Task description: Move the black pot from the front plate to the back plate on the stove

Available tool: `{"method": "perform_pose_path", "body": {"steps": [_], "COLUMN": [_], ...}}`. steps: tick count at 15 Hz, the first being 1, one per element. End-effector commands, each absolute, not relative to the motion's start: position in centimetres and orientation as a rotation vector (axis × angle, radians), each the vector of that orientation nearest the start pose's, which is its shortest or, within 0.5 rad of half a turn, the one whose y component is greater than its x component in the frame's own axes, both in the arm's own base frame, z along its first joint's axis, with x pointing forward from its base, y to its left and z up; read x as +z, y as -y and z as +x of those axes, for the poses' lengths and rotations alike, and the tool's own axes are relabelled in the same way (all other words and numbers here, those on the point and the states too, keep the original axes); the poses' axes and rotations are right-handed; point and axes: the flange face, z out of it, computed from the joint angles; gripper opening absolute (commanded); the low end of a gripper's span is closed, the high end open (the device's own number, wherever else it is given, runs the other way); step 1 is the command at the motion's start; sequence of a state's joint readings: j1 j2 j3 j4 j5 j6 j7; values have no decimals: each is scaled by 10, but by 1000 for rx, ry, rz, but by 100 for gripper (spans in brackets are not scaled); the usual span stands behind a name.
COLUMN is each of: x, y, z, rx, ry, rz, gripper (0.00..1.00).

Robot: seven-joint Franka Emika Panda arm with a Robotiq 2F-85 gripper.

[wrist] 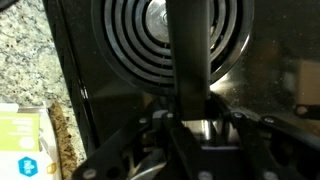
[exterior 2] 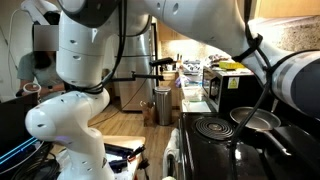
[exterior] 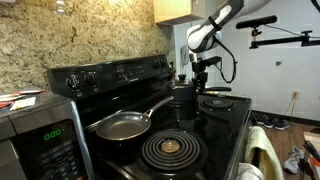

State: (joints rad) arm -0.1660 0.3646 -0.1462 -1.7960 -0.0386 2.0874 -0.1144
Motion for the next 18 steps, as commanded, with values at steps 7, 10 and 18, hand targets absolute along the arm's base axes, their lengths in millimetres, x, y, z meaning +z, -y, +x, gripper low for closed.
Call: {"method": "perform_pose_path", "body": {"steps": [7, 10, 18], "x": [360, 362, 361], "y": [203, 203, 191], "z": [586, 571, 513], "rx": [154, 141, 174], "ry": [-289, -317, -383], "rz": [-3168, -3170, -3139], "gripper": [12, 12, 12]}}
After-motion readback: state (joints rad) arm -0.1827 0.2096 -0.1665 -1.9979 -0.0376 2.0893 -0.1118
